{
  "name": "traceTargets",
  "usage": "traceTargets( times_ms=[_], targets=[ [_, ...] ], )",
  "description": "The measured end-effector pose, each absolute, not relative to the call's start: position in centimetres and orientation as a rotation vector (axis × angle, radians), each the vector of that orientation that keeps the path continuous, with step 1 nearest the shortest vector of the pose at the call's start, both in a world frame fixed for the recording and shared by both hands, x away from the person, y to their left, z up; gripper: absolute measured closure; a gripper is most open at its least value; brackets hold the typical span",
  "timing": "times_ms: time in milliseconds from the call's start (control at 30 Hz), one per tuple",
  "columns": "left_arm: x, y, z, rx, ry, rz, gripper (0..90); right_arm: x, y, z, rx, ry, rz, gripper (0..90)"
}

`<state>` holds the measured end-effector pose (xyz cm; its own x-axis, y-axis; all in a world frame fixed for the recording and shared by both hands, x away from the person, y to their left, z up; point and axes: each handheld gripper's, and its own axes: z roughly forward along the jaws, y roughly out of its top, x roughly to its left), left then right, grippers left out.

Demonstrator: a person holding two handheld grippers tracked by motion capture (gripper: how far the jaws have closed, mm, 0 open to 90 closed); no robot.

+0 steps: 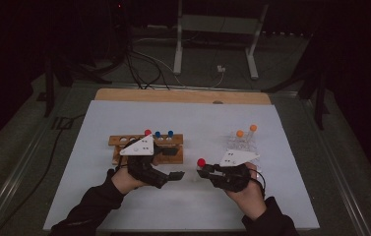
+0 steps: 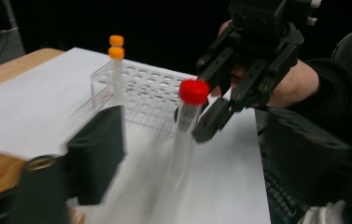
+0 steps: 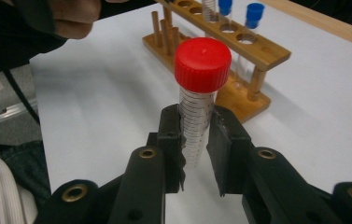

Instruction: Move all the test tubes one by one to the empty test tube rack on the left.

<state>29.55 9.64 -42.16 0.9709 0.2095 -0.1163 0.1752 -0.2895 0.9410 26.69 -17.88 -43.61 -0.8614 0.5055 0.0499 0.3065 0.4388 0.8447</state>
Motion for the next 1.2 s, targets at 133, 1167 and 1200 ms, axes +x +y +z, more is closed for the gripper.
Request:
traceTargets(
  times_ms=[133, 1167, 1200],
  targets=[
    [29.8, 8.3, -42.4, 1.894, 0.269, 0.042, 35.0, 26.6, -17.6, -43.7, 0.701, 2.489, 1.393, 75.5],
    [30.5, 5.8, -42.2, 1.928, 0.207, 0.075, 71.7, 26.6, -17.7, -43.7, 0.717, 2.478, 1.423, 67.5],
    [30.6, 6.0, -42.1, 1.925, 0.213, 0.081, 71.8, 26.6, -17.8, -43.7, 0.723, 2.471, 1.422, 63.3]
  ],
)
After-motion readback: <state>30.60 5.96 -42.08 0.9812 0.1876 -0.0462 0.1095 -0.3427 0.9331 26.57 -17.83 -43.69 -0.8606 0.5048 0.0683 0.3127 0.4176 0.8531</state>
